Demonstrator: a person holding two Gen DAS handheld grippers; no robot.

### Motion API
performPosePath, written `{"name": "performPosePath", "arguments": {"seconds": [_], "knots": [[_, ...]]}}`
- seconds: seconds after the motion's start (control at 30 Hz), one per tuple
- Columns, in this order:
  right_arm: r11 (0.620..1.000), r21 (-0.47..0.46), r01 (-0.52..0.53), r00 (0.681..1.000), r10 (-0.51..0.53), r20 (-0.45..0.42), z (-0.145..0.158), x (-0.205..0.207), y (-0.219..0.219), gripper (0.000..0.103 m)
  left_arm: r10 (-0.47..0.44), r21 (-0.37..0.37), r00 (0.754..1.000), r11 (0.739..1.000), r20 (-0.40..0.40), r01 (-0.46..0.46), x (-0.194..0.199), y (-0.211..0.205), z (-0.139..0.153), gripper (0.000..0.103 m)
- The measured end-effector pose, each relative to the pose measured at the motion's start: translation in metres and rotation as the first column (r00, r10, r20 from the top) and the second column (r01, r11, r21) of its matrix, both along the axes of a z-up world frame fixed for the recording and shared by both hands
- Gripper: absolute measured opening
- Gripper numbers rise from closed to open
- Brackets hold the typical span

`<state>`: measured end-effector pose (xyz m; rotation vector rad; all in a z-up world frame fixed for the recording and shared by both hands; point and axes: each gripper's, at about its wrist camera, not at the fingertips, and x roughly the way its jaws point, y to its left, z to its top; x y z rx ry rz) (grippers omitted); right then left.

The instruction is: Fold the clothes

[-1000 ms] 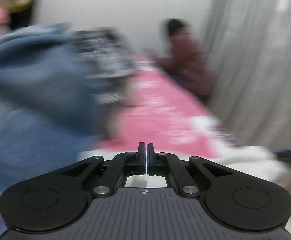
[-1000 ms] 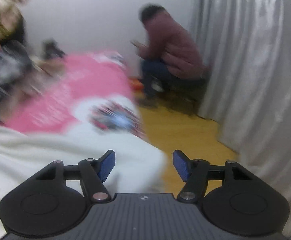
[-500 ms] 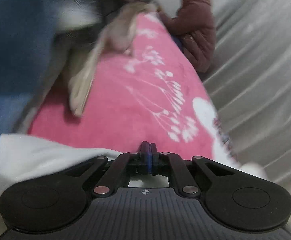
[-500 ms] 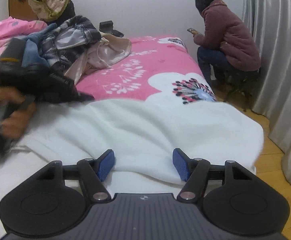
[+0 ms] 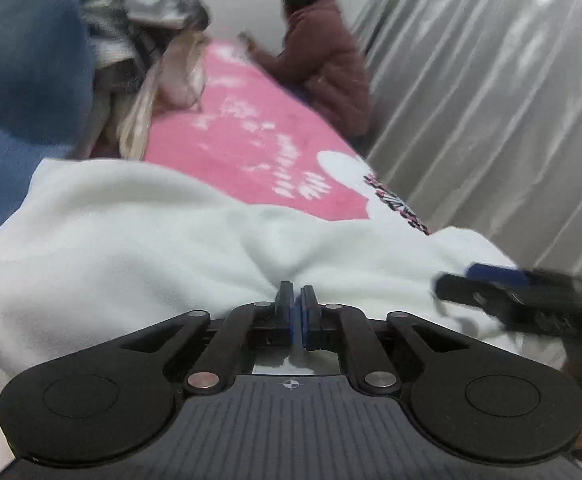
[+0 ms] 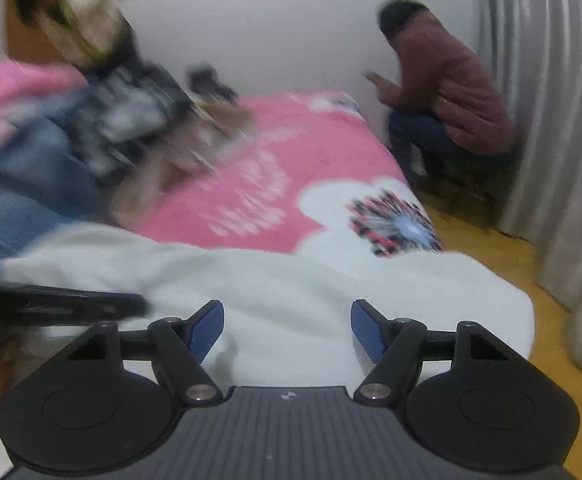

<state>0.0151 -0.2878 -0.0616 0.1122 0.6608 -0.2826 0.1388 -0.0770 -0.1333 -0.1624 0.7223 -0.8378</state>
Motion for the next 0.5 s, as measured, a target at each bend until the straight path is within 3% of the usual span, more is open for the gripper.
{"name": "performPosePath", "arguments": {"seconds": [0.13, 0.27, 0.37, 0.5], "knots": [[0.998, 0.07, 0.007, 0.999, -0.01, 0.033, -0.002, 0.005, 0.003, 0.07, 0.021, 0.007, 1.0, 1.0, 0.014, -0.021, -0.009, 0.01, 0.005, 0.006], [0.994, 0.079, -0.07, 0.992, 0.061, 0.106, 0.012, 0.009, 0.023, 0.07, 0.02, 0.003, 1.0, 1.0, 0.01, -0.02, -0.009, 0.005, 0.003, 0.006], [0.986, 0.126, -0.11, 0.991, 0.1, 0.086, 0.007, 0.023, 0.032, 0.07, 0.018, 0.006, 1.0, 1.0, 0.012, -0.018, -0.005, -0.011, -0.003, 0.006], [0.978, 0.19, -0.091, 0.995, 0.083, 0.047, -0.008, 0.03, 0.031, 0.068, 0.015, 0.026, 0.999, 1.0, 0.041, -0.016, -0.017, -0.008, 0.003, 0.006]]}}
